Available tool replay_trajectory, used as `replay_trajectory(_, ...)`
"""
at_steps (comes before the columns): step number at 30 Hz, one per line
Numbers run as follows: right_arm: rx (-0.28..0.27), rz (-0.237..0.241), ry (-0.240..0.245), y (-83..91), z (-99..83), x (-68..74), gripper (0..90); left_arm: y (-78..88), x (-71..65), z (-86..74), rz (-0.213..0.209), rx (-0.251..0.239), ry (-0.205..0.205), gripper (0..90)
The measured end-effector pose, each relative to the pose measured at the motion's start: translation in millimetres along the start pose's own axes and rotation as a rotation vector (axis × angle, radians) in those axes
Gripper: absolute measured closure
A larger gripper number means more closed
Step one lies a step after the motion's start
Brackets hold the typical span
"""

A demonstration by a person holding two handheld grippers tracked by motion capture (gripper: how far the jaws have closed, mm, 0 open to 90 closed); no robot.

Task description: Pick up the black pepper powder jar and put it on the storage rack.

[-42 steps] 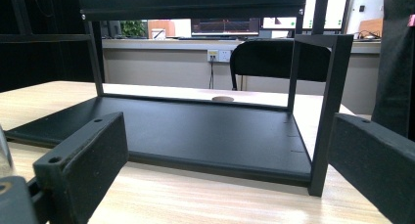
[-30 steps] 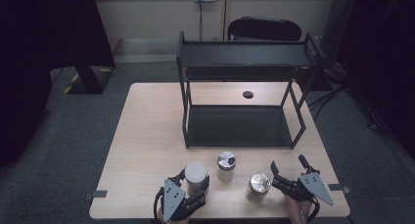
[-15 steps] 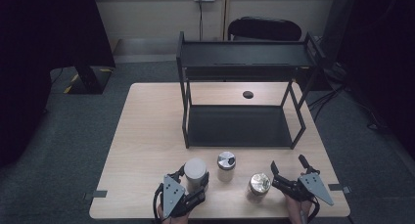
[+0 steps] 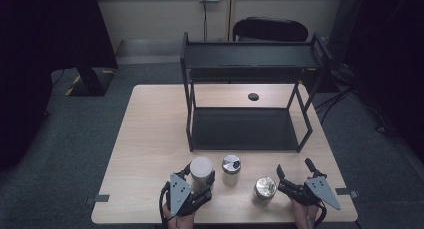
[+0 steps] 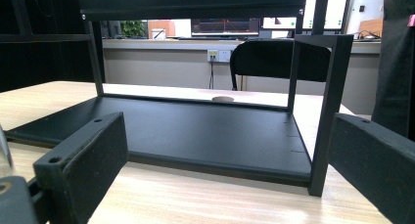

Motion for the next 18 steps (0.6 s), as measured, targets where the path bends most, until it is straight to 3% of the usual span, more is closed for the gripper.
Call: replay_trajectory(18,-0.001,-0.001,0.0,0.1,-0.2,0.1,0.6,-13.4,10.0,14.9,0.013,-0.004,0.007,34.1)
Point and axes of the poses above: each handheld gripper's, and its own axes: y roughly backward along the jaws, z roughly out of its top, x roughly to its left, the point moved 2 cm from there along -y, roughly forward along the jaws, and after that the axes turned 2 degrees about -y, right-handed, at the moved point
